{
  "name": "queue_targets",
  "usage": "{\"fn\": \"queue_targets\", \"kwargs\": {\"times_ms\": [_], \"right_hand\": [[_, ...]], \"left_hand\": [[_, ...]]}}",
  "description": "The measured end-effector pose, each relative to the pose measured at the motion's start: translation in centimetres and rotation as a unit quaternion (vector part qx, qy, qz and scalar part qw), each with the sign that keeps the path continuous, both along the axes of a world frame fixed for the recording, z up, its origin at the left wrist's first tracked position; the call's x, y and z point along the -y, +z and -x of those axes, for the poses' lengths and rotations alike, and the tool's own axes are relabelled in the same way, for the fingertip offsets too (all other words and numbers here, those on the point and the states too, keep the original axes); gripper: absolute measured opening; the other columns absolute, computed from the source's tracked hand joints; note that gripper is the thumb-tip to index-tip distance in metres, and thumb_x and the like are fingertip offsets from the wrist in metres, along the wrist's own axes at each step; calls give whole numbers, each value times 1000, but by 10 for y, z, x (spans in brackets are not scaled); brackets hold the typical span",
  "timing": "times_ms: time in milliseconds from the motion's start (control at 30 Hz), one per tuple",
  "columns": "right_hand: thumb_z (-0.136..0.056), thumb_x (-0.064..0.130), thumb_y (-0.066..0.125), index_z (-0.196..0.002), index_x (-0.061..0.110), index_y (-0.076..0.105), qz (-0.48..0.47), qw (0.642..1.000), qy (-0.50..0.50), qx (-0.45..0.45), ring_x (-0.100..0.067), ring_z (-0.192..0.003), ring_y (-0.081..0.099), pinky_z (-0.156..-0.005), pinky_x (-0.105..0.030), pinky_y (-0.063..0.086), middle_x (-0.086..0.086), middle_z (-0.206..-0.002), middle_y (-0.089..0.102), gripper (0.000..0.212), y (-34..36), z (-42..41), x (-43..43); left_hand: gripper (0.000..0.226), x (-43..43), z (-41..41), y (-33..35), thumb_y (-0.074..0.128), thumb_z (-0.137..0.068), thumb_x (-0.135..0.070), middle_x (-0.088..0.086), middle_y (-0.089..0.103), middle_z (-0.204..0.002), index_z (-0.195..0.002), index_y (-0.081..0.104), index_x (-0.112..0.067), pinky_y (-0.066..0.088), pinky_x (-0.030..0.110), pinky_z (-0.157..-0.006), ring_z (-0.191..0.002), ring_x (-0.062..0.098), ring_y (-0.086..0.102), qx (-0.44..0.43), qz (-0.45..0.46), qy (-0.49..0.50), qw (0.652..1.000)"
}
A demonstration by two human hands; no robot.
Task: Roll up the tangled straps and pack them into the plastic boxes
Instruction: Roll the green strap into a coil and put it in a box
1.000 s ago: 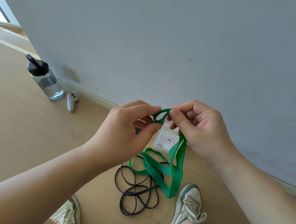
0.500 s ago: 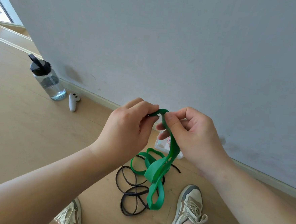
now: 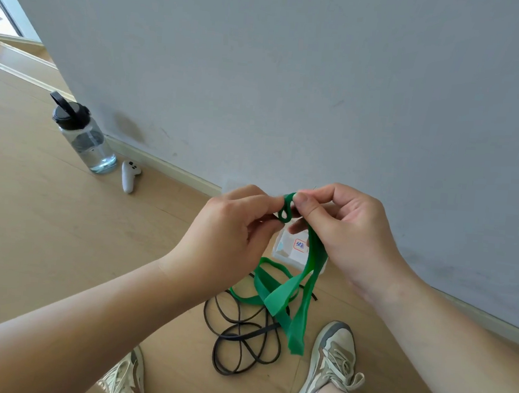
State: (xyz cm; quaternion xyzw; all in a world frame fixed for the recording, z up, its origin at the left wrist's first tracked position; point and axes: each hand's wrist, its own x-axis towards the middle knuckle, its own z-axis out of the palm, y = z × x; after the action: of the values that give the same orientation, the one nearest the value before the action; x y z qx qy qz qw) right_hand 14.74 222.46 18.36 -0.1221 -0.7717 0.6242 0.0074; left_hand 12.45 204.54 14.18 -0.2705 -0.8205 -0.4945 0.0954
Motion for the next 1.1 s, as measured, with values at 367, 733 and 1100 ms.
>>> {"fn": "queue_targets", "kwargs": {"times_ms": [367,733,1100], "right_hand": [[-99,26,67,-95,11,73,6,998,58,32,-28,-76,77,-89,-59,59,-6,-84,80,16,1,-2,5],[-80,31,74,-106,8,75,151,986,51,44,-35,-88,76,-76,-35,59,-21,-96,78,34,-2,1,1],[-81,20,79,-100,9,77,139,989,38,23,-31,-88,76,-89,-40,61,-18,-88,78,22,-2,-1,3]], "left_hand": [[35,6,14,2,64,-94,-17,0,68,-95,-128,67,-10,60,41,-71,-78,19,69,-66,55,20,996],[16,5,10,8,67,-97,-25,-6,63,-83,-98,62,-10,52,39,-55,-64,18,59,-105,96,46,989],[24,1,10,9,63,-95,-21,3,57,-67,-82,55,-3,45,41,-41,-49,27,50,-187,113,86,972]]}}
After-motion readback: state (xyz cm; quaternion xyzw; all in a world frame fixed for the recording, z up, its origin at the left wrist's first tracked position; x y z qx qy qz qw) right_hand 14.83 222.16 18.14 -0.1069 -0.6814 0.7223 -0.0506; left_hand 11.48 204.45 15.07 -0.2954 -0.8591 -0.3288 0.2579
